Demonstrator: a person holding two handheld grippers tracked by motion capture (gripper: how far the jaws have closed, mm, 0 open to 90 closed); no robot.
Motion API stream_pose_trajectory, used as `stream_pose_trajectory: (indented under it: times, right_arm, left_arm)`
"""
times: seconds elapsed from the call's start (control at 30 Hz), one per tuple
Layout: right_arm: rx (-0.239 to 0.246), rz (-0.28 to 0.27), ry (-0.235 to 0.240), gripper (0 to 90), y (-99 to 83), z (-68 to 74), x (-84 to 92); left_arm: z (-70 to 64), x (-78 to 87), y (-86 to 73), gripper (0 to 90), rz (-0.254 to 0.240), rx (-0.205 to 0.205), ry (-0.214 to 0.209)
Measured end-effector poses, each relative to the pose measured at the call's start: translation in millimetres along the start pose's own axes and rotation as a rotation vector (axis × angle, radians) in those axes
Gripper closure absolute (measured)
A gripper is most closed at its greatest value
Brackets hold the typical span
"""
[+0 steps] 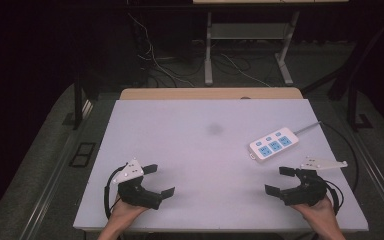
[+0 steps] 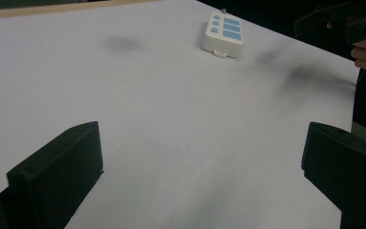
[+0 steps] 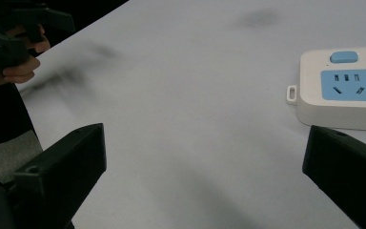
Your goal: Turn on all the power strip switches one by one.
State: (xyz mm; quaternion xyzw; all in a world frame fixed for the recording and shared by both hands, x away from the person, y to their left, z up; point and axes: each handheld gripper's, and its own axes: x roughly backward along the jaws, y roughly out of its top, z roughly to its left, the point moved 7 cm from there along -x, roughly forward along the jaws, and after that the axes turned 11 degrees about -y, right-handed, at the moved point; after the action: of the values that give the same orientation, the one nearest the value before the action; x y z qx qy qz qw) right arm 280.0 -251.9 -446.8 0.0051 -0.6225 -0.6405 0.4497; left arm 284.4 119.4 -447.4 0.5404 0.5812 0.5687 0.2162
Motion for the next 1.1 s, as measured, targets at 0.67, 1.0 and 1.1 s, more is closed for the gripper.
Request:
stream_pose_trajectory:
  times: [0.67, 1.0, 1.1]
  right_arm:
    - [0.001, 0.028, -0.001, 0.7, -1.6, -2.6, -0.5]
    - [0.019, 0.08, 0.02, 0.7, -4.8, 1.5, -7.0]
    - [0.018, 0.096, 0.026, 0.7, -5.6, 1.7, -9.2]
  left_arm:
    - [-2.3, -1.4, -0.8, 0.0, 0.006, 0.002, -0.012]
    - [-0.6, 1.5, -1.7, 0.0, 0.001, 0.011, -0.001]
    - [-0.4, 2.2, -2.0, 0.0, 0.001, 0.014, -0.001]
